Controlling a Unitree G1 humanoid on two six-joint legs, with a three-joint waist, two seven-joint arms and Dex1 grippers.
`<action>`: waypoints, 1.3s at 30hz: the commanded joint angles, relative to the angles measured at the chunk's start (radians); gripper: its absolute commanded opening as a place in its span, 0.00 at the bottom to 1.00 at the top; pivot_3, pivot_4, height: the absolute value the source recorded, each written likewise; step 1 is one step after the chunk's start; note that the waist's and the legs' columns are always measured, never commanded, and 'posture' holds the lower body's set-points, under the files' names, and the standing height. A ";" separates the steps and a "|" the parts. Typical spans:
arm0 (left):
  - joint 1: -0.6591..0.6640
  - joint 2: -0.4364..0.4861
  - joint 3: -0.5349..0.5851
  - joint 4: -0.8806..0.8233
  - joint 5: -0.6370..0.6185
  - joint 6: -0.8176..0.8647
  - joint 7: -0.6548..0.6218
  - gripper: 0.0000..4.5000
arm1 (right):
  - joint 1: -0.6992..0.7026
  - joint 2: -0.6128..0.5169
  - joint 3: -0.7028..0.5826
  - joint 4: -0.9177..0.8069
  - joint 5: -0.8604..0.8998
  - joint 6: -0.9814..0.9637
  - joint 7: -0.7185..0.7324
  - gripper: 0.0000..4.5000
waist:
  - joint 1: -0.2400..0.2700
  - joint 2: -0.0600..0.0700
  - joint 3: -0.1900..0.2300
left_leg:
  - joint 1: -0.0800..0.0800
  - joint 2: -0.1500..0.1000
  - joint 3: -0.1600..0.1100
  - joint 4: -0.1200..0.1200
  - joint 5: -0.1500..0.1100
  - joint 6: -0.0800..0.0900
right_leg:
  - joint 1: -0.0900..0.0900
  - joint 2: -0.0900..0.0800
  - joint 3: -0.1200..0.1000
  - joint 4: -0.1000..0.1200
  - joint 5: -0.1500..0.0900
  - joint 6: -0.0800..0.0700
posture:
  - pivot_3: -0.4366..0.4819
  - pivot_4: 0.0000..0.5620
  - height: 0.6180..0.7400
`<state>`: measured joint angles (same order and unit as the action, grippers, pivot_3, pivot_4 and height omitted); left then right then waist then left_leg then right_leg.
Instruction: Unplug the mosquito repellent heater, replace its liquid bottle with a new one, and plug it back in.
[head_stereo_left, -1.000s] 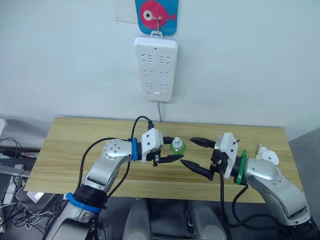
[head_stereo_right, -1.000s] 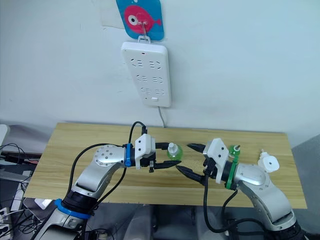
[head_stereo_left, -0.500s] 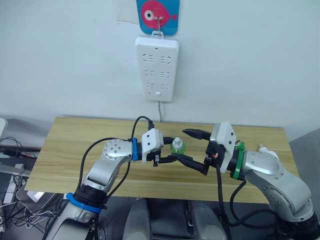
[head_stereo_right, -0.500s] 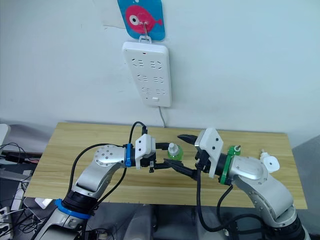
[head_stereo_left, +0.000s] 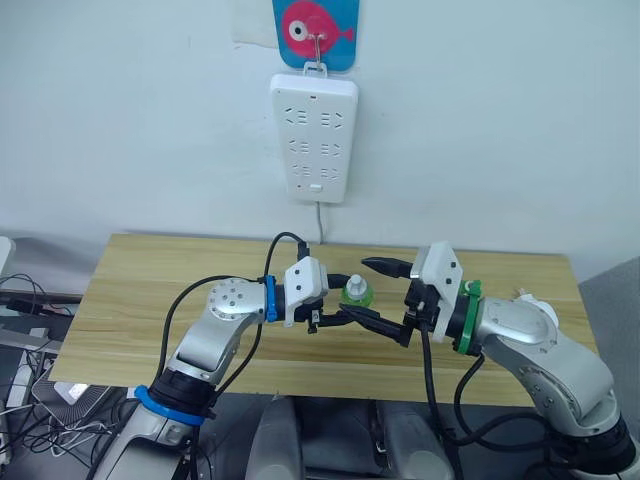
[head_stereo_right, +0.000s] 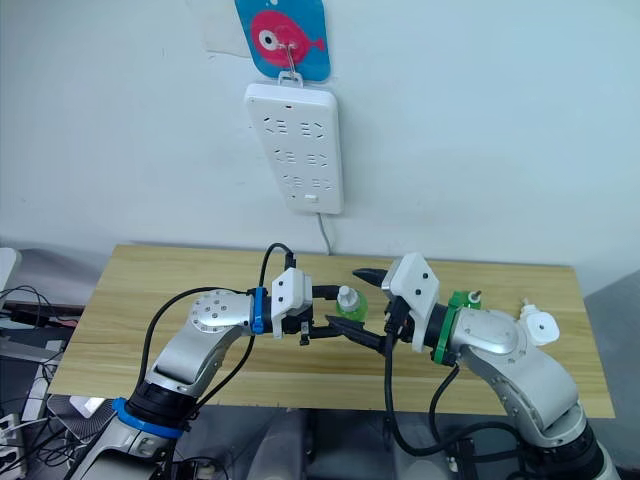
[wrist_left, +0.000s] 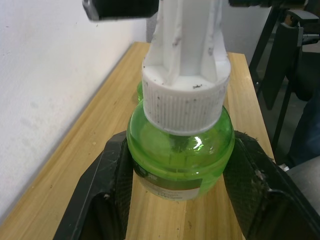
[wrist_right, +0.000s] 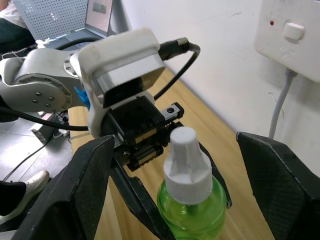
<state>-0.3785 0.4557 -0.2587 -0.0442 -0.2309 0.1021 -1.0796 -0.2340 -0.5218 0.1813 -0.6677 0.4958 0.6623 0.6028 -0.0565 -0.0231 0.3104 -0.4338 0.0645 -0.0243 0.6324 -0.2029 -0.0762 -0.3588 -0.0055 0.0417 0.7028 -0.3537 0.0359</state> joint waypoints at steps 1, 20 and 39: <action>0.008 -0.004 -0.005 -0.057 -0.008 -0.010 0.001 0.49 | -0.015 0.037 0.053 0.062 -0.046 -0.067 0.012 0.90 | -0.001 -0.001 -0.003 | 0.000 0.000 0.000 0.000 0.000 0.000 | 0.000 0.000 0.000 0.000 0.000 0.000 | 0.38 0.43 1.00; 0.008 0.001 -0.004 -0.055 -0.009 -0.009 -0.001 0.49 | 0.108 0.046 0.031 0.140 -0.106 -0.248 0.091 0.90 | 0.000 -0.001 -0.005 | 0.000 0.000 0.000 0.002 0.000 0.000 | -0.001 0.000 0.000 0.003 0.000 0.000 | 0.37 0.45 1.00; -0.002 -0.003 -0.009 -0.037 -0.008 -0.016 -0.009 0.49 | 0.124 0.029 -0.041 0.164 -0.060 -0.289 0.148 0.90 | -0.001 -0.001 -0.005 | 0.000 0.000 -0.001 0.012 -0.002 0.003 | 0.000 0.000 0.001 0.011 0.000 0.000 | 0.36 0.46 1.00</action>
<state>-0.3823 0.4550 -0.2705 -0.0613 -0.2276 0.1009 -1.0828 -0.1037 -0.4996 0.1615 -0.4903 0.4172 0.4002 0.7413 -0.0578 -0.0243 0.3051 -0.4337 0.0644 -0.0252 0.6439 -0.2048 -0.0729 -0.3587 -0.0050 0.0427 0.7139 -0.3538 0.0360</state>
